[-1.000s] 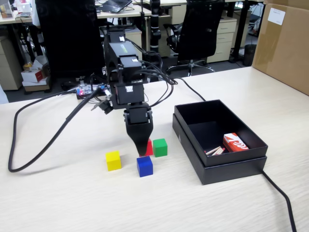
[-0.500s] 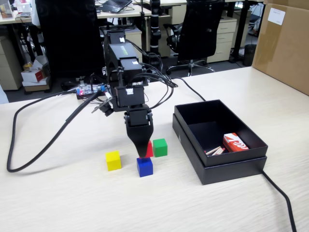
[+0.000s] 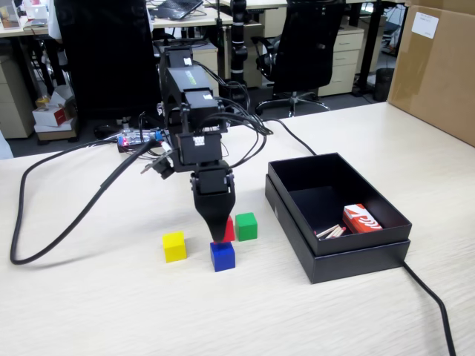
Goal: Put the red cube on top of the blue cube
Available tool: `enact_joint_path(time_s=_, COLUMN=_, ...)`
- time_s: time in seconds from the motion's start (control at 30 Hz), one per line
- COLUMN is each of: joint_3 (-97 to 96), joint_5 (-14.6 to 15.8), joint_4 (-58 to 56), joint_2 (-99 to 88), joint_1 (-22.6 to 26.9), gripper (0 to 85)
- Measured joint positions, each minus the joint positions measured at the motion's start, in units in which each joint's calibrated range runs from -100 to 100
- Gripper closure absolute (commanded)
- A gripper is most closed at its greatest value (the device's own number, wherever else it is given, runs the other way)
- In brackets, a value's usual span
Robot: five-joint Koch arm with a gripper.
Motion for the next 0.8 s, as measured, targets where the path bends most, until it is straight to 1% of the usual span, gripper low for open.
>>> enact_joint_path(time_s=0.23, joint_3=0.00, joint_5=0.00, joint_4=0.08, joint_2=0.00, joint_1=0.00, gripper=84.2)
enact_joint_path(time_s=0.3, joint_3=0.00, joint_5=0.00, joint_4=0.08, joint_2=0.00, joint_1=0.00, gripper=72.3)
enact_joint_path(time_s=0.53, joint_3=0.00, joint_5=-0.05, joint_4=0.08, joint_2=0.00, joint_1=0.10, gripper=71.7)
enact_joint_path(time_s=0.6, joint_3=0.00, joint_5=-0.05, joint_4=0.08, joint_2=0.00, joint_1=0.10, gripper=69.6)
enact_joint_path(time_s=0.73, joint_3=0.00, joint_5=-0.05, joint_4=0.00, joint_2=0.00, joint_1=0.00, gripper=69.6)
enact_joint_path(time_s=0.77, joint_3=0.00, joint_5=0.00, joint_4=0.08, joint_2=0.00, joint_1=0.00, gripper=62.6)
enact_joint_path(time_s=0.8, joint_3=0.00, joint_5=-0.05, joint_4=0.00, joint_2=0.00, joint_1=0.05, gripper=60.5)
